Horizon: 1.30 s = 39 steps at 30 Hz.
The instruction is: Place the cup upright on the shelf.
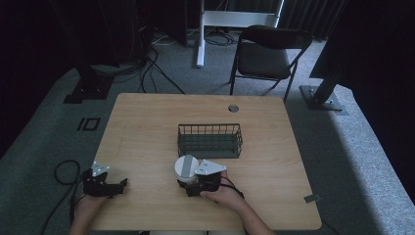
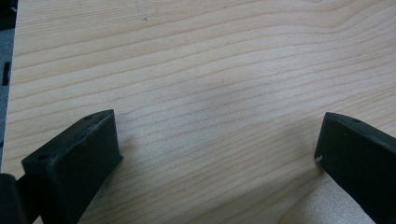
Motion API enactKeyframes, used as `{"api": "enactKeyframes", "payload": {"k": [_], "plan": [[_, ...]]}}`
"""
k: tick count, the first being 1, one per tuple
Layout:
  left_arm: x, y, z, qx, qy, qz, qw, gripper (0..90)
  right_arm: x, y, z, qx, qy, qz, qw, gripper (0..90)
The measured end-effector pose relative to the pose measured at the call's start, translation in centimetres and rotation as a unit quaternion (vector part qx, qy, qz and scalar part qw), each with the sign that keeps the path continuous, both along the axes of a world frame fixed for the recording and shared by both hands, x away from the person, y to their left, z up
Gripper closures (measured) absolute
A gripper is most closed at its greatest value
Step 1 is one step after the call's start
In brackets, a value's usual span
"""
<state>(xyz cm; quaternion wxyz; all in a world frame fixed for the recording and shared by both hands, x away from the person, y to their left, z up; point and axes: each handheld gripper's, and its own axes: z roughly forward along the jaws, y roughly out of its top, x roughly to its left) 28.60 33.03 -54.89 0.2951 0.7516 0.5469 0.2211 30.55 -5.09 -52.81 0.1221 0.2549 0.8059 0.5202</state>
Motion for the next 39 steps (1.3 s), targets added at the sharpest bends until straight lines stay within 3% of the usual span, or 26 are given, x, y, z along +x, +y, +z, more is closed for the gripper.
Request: {"api": "enactKeyframes", "payload": {"k": [16,23,30,39], "plan": [[0.0,0.0,0.0,0.000,0.000,0.000,1.0000,0.1,0.2,-0.4,3.2,0.009,-0.010,-0.009,0.9999,18.3],[0.0,0.0,0.0,0.000,0.000,0.000,1.0000,0.1,0.5,-0.6,4.4,0.032,-0.010,-0.015,0.9993,18.3],[0.0,0.0,0.0,0.000,0.000,0.000,1.0000,0.1,1.0,-1.3,6.1,0.042,-0.024,-0.026,0.9985,18.3],[0.0,0.0,0.0,0.000,0.000,0.000,1.0000,0.1,2.2,-2.6,8.5,0.055,-0.049,-0.060,0.9955,18.3]]}}
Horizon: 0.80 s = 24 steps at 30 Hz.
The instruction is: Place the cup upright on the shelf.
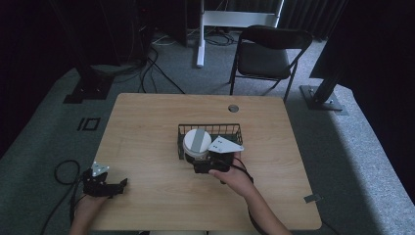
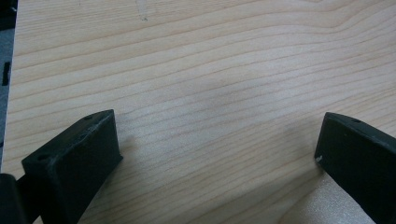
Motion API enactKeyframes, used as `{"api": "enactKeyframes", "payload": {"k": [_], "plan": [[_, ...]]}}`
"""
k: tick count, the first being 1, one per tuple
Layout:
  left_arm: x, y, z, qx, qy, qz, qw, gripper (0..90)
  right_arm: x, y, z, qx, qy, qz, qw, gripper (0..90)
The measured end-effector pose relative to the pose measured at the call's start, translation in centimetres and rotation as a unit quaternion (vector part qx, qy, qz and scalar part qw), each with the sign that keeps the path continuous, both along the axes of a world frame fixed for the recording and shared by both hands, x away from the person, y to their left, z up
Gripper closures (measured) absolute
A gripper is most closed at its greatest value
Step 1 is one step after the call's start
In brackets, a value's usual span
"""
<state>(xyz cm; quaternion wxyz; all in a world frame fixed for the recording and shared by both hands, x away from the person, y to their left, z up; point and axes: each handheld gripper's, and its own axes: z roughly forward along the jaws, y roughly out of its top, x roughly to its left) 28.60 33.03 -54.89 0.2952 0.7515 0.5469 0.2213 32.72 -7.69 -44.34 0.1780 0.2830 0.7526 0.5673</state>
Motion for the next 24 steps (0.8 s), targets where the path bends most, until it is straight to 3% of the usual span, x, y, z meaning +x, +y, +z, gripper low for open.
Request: {"api": "enactKeyframes", "payload": {"k": [10,16,24], "plan": [[0.0,0.0,0.0,0.000,0.000,0.000,1.0000,0.1,1.5,-1.0,1.4,0.006,-0.016,-0.042,0.9990,18.3],[0.0,0.0,0.0,0.000,0.000,0.000,1.0000,0.1,2.6,-1.6,1.9,0.012,-0.021,-0.080,0.9965,18.3],[0.0,0.0,0.0,0.000,0.000,0.000,1.0000,0.1,4.0,-2.5,2.0,-0.002,-0.034,-0.158,0.9869,18.3]]}}
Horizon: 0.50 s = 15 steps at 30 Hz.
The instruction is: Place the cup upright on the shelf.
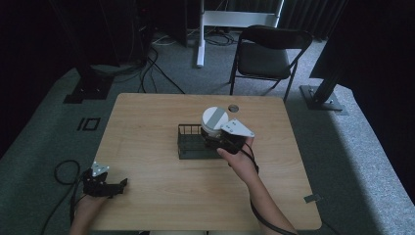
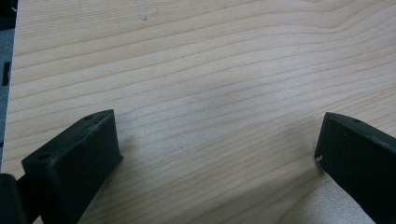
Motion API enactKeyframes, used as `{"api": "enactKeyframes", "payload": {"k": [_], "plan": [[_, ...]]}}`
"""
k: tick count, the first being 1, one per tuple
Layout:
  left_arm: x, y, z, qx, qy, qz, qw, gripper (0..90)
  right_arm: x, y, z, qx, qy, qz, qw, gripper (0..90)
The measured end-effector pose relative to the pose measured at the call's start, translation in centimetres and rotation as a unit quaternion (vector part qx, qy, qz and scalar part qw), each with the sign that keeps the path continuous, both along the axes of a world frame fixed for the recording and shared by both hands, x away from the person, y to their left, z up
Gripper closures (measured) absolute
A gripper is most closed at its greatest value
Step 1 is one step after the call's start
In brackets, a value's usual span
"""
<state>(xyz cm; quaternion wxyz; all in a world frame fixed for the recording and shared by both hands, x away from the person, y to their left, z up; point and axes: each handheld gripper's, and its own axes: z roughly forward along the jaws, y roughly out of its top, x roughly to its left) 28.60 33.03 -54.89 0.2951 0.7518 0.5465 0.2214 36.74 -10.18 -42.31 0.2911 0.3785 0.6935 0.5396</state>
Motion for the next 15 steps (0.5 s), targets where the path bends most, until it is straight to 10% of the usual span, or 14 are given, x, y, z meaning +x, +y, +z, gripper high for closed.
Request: {"api": "enactKeyframes", "payload": {"k": [15], "plan": [[0.0,0.0,0.0,0.000,0.000,0.001,1.0000,0.1,2.3,-1.9,-2.3,-0.035,0.034,-0.114,0.9923,18.3]]}}
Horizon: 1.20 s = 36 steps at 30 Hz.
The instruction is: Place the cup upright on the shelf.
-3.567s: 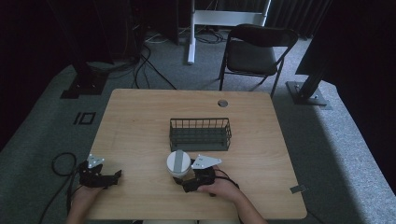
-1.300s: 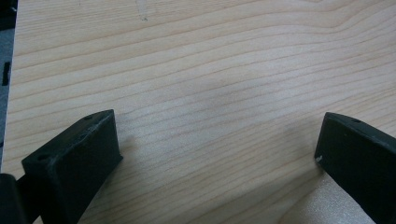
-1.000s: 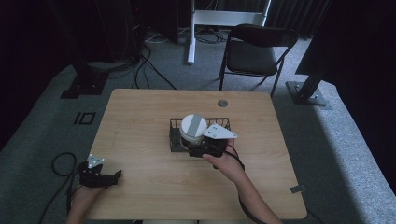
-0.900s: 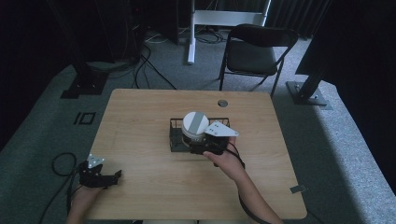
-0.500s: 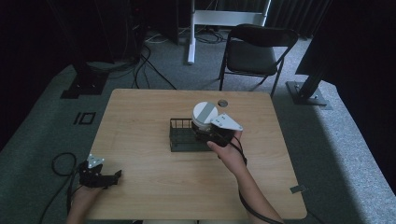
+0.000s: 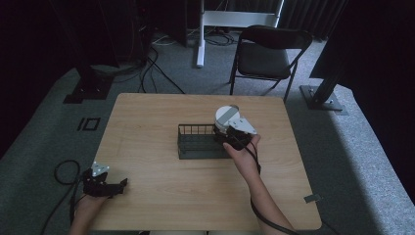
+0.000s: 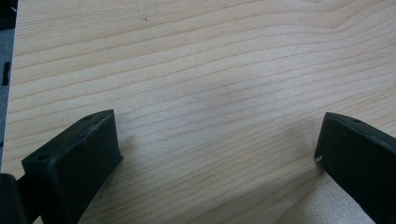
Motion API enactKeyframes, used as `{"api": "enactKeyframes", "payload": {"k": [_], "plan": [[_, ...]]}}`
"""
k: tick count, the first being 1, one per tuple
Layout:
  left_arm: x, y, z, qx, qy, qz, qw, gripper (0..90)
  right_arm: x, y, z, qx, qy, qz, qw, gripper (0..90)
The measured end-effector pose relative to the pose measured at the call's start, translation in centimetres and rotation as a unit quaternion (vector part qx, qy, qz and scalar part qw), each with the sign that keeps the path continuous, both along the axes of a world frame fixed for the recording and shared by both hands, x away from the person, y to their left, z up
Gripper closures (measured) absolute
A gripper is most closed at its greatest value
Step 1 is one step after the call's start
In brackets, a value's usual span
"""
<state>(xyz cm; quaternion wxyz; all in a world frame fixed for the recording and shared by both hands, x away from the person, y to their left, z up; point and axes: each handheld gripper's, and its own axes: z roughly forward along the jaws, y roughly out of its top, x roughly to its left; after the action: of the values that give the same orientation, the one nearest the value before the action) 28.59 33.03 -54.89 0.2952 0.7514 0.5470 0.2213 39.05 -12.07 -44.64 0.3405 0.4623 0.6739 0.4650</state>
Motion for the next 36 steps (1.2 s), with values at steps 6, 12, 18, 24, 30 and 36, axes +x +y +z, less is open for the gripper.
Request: {"api": "enactKeyframes", "payload": {"k": [6,12,18,24,30,36], "plan": [[0.0,0.0,0.0,0.000,0.000,0.000,1.0000,0.1,0.3,0.1,-1.1,-0.010,0.016,-0.015,0.9997,18.3],[0.0,0.0,0.0,0.000,0.000,0.000,1.0000,0.1,0.4,0.5,-1.8,-0.016,0.025,-0.025,0.9993,18.3],[0.0,0.0,0.0,0.000,0.000,0.000,1.0000,0.1,0.4,0.7,-2.4,-0.026,0.038,-0.028,0.9985,18.2],[0.0,0.0,0.0,0.000,0.000,0.000,1.0000,0.1,0.4,0.8,-3.0,-0.026,0.046,-0.025,0.9983,18.3],[0.0,0.0,0.0,0.000,0.000,0.000,1.0000,0.1,0.6,0.9,-3.6,-0.021,0.058,-0.022,0.9978,18.2],[0.0,0.0,0.0,0.000,0.000,0.000,1.0000,0.1,0.6,0.8,-3.9,-0.016,0.057,-0.018,0.9981,18.2]]}}
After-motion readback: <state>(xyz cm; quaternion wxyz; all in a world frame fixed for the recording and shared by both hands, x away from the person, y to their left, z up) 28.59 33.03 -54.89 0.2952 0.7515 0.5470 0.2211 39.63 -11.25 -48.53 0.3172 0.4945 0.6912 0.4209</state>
